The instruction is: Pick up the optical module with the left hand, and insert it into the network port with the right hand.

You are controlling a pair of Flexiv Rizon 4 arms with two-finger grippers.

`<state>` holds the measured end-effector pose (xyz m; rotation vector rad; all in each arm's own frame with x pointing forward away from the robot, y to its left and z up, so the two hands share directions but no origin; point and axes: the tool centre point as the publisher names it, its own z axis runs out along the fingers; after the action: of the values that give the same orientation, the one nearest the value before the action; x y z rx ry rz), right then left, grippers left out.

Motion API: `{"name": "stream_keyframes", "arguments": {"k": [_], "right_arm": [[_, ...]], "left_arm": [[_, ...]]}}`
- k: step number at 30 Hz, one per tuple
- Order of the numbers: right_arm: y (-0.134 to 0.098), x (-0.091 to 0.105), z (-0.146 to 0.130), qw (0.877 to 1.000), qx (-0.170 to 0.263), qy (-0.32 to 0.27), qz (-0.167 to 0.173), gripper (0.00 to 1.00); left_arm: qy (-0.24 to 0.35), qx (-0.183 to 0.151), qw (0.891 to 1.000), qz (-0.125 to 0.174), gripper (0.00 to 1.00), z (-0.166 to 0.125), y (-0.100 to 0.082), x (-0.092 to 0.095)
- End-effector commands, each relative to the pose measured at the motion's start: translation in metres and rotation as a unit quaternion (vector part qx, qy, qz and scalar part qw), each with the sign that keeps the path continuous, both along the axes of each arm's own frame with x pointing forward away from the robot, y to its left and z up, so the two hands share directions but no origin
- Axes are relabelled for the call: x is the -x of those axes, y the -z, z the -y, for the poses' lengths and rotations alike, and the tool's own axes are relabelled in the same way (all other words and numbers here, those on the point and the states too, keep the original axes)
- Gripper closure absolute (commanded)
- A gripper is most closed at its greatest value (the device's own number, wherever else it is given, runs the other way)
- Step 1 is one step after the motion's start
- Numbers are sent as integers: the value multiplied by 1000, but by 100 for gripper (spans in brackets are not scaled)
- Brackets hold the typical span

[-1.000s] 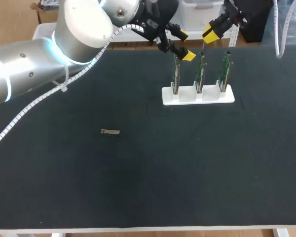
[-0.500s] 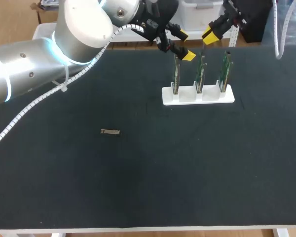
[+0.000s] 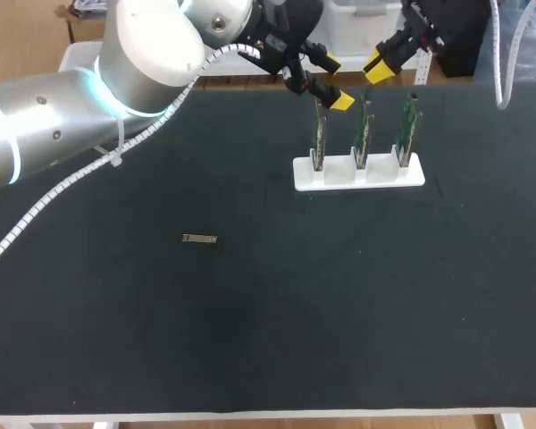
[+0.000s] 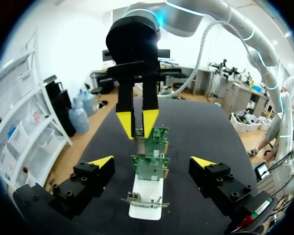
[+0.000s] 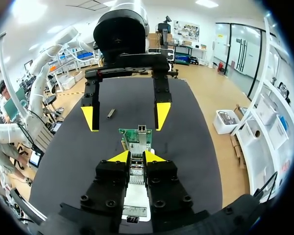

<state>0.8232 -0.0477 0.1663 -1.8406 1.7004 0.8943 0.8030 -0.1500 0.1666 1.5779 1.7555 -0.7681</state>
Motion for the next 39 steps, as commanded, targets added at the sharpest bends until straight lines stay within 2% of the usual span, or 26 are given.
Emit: {"name": "stream_keyframes", "arguments": {"k": [1, 36, 37, 38, 39], "right_arm": [[2, -7, -1, 988, 3, -113, -106, 100], [5, -7, 2, 989, 5, -102, -109, 100], [5, -8, 2, 989, 7, -101, -108, 85], [5, -8, 2, 989, 7, -100, -109, 56], [5, -8, 2, 989, 8, -101, -109, 7]], "left_arm": [[0, -3, 1000, -2, 0, 1, -1, -1], [0, -3, 1000, -2, 0, 1, -1, -1], [0, -3, 1000, -2, 0, 1, -1, -1], [0, -3, 1000, -2, 0, 1, -1, -1], [0, -3, 1000, -2, 0, 1, -1, -1]]}}
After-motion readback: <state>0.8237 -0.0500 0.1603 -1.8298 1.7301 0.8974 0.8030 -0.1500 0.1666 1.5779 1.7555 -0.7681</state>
